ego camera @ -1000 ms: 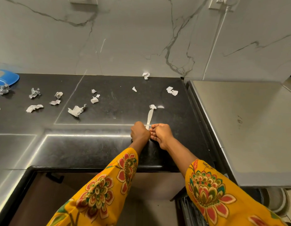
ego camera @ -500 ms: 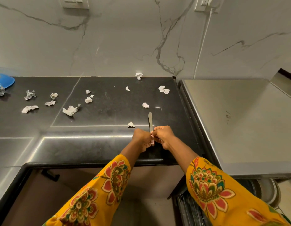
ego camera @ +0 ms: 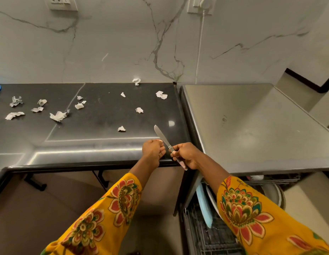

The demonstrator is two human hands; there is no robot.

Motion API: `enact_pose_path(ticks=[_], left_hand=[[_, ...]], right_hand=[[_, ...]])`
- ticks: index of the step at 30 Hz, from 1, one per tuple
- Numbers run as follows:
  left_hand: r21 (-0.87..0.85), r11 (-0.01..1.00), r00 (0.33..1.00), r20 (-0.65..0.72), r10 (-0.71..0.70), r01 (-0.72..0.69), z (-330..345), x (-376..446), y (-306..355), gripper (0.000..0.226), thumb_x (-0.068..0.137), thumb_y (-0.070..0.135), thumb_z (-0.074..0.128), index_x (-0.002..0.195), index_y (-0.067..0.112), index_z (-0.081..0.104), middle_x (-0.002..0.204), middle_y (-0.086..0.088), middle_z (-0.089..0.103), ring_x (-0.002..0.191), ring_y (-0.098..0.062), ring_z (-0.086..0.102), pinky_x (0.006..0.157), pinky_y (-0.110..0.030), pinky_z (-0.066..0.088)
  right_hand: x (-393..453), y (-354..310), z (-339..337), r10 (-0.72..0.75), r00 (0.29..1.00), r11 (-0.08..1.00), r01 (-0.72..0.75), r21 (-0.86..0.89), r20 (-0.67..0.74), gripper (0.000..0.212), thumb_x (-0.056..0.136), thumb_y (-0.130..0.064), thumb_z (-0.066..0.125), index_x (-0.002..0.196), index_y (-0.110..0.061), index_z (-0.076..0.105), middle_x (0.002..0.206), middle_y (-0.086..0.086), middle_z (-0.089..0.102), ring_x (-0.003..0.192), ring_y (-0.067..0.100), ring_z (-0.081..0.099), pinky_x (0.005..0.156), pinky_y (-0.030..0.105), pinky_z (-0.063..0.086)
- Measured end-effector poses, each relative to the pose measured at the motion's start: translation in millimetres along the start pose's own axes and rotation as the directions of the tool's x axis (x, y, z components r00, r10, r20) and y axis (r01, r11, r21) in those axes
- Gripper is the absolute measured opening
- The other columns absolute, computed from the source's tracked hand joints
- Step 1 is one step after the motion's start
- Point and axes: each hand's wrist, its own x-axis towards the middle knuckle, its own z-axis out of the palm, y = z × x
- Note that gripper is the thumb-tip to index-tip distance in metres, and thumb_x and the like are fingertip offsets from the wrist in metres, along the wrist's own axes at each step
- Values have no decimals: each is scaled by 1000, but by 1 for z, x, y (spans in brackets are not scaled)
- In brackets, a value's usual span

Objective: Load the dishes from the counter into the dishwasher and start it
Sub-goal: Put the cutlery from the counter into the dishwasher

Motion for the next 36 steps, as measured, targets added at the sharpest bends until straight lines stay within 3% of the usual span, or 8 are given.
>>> enact_pose_path(ticks=[4, 9, 12, 16, 20, 25, 30, 36], left_hand=[[-40, 998, 999, -15, 46, -47, 29, -28, -27, 17, 94, -2, 40, 84, 6, 51, 64, -5, 44, 50, -9, 37, 46, -20, 33], [-109, 986, 992, -36, 120, -123, 57, -67, -69, 9, 93, -3, 49, 96, 6, 49, 77, -8, 52, 60, -11, 49, 55, -21, 45], [-93, 981, 986, -16, 168, -169, 66, -90, -96, 17, 93, -2, 51, 108, 5, 50, 89, -10, 56, 71, -12, 55, 58, -20, 49], [-33, 969, 968, 39, 247, -246, 77, -122, -128, 27, 92, -7, 48, 112, 11, 46, 85, -3, 54, 77, -13, 56, 69, -25, 50], [117, 964, 965, 137, 222, -238, 84, -131, -166, 30, 90, -10, 48, 114, 8, 48, 83, -5, 55, 72, -14, 56, 66, -24, 52], [410, 892, 964, 249, 94, -193, 81, -126, -218, 15, 89, -6, 55, 101, 4, 55, 90, -13, 60, 74, -16, 60, 68, -24, 55], [638, 736, 952, 304, 30, -227, 72, -106, -259, 11, 86, 4, 65, 88, 14, 60, 80, -7, 63, 73, -17, 59, 70, -31, 53], [793, 540, 931, 362, -49, -280, 80, -69, -311, 6, 82, 9, 70, 87, 12, 68, 81, 0, 66, 80, -13, 60, 80, -28, 50]], right_hand=[[-33, 23, -45, 28, 999, 999, -28, -18, 18, 24, 88, 14, 45, 101, 5, 64, 76, 11, 58, 63, 14, 51, 62, 22, 46], [-79, 54, -97, 97, 991, 995, -97, -5, 95, 24, 89, 11, 49, 109, 7, 62, 77, 9, 60, 66, 14, 54, 55, 20, 47], [-96, 78, -121, 124, 986, 992, -124, -7, 115, 24, 88, 12, 50, 109, 9, 62, 78, 10, 61, 69, 15, 54, 65, 22, 49], [-116, 109, -149, 165, 978, 984, -155, -83, 129, 26, 88, 12, 51, 112, 12, 60, 80, 7, 60, 71, 13, 55, 61, 19, 47], [-122, 150, -175, 138, 989, 959, -119, -258, 56, 22, 84, 11, 57, 105, 9, 65, 77, 6, 63, 71, 11, 56, 65, 17, 48], [-121, 211, -192, 164, 986, 875, -127, -467, 39, 17, 84, 5, 61, 82, -9, 70, 61, -4, 58, 49, 0, 51, 47, 7, 38], [-103, 271, -191, 136, 991, 811, -120, -572, -15, 19, 84, -5, 65, 101, -6, 73, 102, 10, 70, 90, 16, 60, 85, 25, 48], [-73, 332, -197, 165, 984, 724, -171, -668, -73, 24, 91, -10, 54, 109, -11, 69, 114, 11, 66, 108, 26, 59, 91, 28, 44]])
